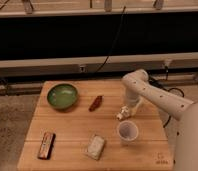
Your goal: Place the bottle in the ceramic bowl
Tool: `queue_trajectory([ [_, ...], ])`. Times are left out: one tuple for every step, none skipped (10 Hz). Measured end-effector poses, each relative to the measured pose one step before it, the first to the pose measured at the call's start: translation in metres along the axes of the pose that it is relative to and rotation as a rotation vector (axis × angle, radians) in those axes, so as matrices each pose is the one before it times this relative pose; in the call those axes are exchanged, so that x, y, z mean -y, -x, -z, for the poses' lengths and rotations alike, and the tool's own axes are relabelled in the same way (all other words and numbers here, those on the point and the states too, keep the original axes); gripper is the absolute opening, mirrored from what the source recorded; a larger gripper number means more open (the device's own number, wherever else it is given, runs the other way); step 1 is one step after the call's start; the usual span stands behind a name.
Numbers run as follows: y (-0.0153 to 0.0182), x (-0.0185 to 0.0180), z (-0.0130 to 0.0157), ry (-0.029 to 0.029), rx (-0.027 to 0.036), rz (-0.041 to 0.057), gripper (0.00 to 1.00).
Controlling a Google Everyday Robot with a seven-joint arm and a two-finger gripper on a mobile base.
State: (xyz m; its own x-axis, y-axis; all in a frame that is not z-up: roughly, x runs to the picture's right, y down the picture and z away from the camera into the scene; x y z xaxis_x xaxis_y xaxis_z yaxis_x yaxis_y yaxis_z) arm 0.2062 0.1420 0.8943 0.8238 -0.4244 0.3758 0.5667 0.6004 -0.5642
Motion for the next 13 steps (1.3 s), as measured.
queue_trajectory([
  [0.00003,0.00010,0.00123,-0.00039,-0.00038,0.00062,0.01],
  [-0.00005,-0.00028,0.00022,0.00066,0.00022,-0.00010,0.01],
  [-0.00010,-0.00043,0.00006,0.00057,-0.00002,0.00000,0.01],
  [0.00016,-0.00064,-0.00110,0.00139,-0.00445,0.00710,0.01],
  [0.00014,-0.00012,-0.00084,-0.00076,-0.00321,0.00576,0.01],
  [-0.00007,0.00015,0.00074,-0.00042,-0.00059,0.00042,0.01],
  [-0.00006,-0.00009,0.00040,0.00021,-0.00049,0.00045,0.01],
  [-0.00012,-0.00029,0.00007,0.00067,-0.00005,-0.00025,0.01],
  [0.00002,-0.00001,0.00003,0.00002,0.00003,0.00000,0.01],
  [0.00012,-0.00006,-0.00006,0.00019,0.00016,0.00099,0.01],
  [0.00014,-0.00064,-0.00129,-0.00003,-0.00061,0.00856,0.01],
  [-0.00012,-0.00003,-0.00027,-0.00036,-0.00187,0.00363,0.01],
  [0.00004,-0.00010,0.00014,0.00027,-0.00024,0.00066,0.01],
])
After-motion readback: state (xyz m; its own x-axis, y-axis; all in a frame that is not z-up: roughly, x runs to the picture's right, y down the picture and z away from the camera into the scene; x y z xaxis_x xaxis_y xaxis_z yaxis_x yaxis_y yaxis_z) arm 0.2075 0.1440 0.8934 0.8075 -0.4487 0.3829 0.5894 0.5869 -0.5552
